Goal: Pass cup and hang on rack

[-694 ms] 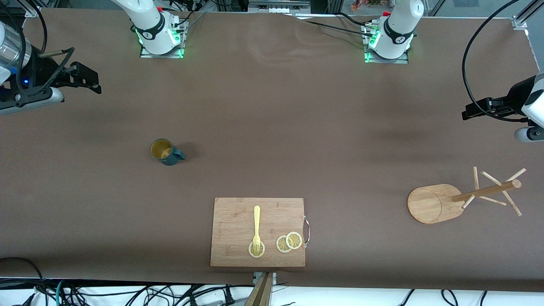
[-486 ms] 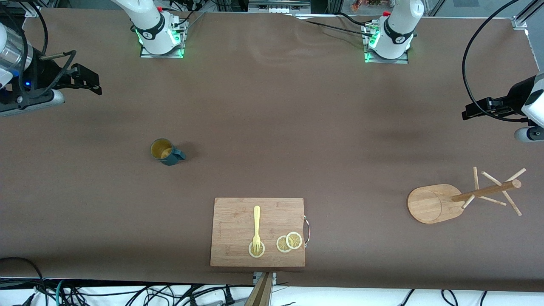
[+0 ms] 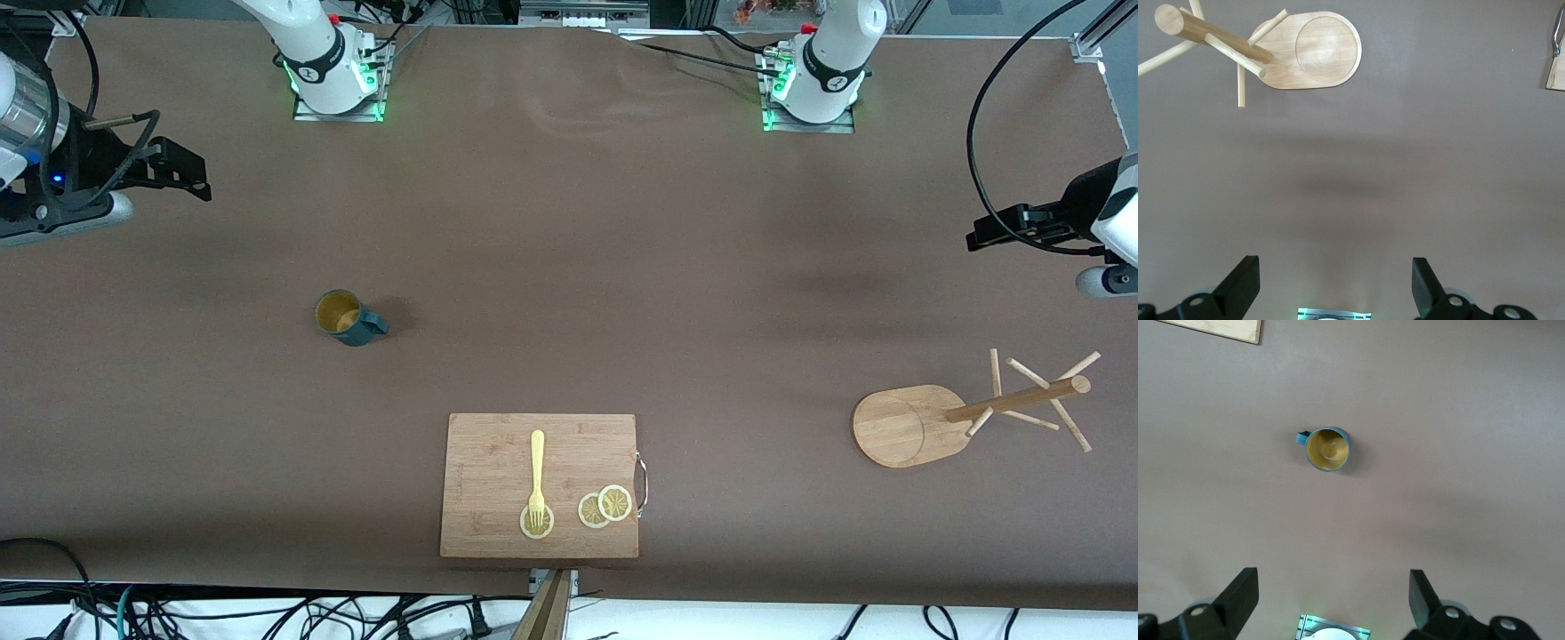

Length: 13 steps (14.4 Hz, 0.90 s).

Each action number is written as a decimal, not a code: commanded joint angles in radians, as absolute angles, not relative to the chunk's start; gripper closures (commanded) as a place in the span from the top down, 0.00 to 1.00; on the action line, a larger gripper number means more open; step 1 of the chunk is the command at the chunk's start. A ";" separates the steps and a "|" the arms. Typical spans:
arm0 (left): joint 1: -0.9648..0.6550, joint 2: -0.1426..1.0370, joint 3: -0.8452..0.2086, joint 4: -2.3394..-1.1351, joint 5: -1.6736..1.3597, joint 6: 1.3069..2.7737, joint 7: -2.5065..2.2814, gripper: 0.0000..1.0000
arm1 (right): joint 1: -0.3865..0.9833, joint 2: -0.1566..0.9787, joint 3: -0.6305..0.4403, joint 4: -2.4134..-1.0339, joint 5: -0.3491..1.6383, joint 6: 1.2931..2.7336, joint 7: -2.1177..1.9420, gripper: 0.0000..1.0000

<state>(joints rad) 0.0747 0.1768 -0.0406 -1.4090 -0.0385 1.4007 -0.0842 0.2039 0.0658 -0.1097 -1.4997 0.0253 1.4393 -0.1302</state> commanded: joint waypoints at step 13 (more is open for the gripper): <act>0.074 0.190 -0.041 -1.378 -0.031 1.394 -0.091 1.00 | 0.206 0.078 -0.100 -1.493 0.009 1.433 -0.129 1.00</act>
<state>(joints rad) 0.0747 0.1771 -0.0406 -1.4090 -0.0385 1.4007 -0.0842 0.2052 0.0799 -0.1055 -1.4997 0.0247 1.4398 -0.1301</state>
